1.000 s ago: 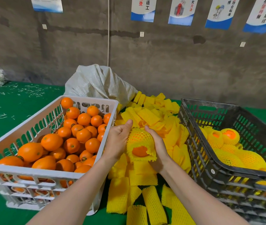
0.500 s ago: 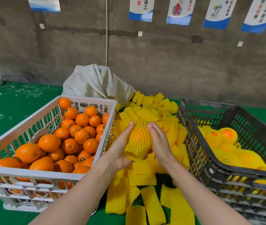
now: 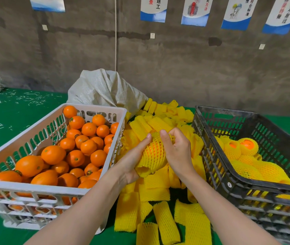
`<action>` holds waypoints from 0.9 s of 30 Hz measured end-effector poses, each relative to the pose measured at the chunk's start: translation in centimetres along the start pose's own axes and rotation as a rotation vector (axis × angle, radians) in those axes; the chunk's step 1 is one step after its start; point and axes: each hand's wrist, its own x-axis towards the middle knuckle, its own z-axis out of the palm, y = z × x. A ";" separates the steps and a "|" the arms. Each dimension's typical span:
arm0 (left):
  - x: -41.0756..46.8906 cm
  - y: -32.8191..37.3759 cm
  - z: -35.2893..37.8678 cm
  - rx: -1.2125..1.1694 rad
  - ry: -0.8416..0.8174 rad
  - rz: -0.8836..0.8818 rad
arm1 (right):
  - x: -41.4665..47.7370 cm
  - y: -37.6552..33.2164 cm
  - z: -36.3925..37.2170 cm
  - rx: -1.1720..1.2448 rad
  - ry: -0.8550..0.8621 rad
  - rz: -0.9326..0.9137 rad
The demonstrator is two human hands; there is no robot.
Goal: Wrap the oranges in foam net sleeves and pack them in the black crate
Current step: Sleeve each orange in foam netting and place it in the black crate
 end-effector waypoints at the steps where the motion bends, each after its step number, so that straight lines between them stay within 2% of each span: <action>1: 0.0 0.1 0.0 0.001 -0.015 -0.014 | 0.2 -0.1 -0.1 0.007 -0.019 -0.010; 8: -0.2 0.5 0.1 -0.021 -0.081 -0.109 | 2.3 -0.9 -1.1 0.189 -0.295 0.014; 11: -0.2 0.4 0.8 -0.111 -0.137 -0.177 | 2.5 -0.6 -1.2 0.179 -0.314 -0.004; 14: 0.1 0.4 1.2 -0.170 -0.140 -0.167 | 1.9 -0.1 -1.1 0.126 -0.248 -0.003; 17: 0.2 0.8 1.3 -0.149 -0.005 -0.138 | 0.8 0.8 -1.1 0.103 -0.121 0.071; 20: 0.7 1.3 1.2 -0.091 0.242 -0.100 | -0.7 1.4 -1.2 0.077 -0.066 0.124; 22: 0.8 1.4 1.5 -0.021 0.347 -0.023 | -1.8 1.4 -1.2 0.054 -0.083 0.165; 27: 1.2 0.1 2.3 0.136 0.452 0.255 | -3.4 0.9 -0.2 0.042 -0.258 0.328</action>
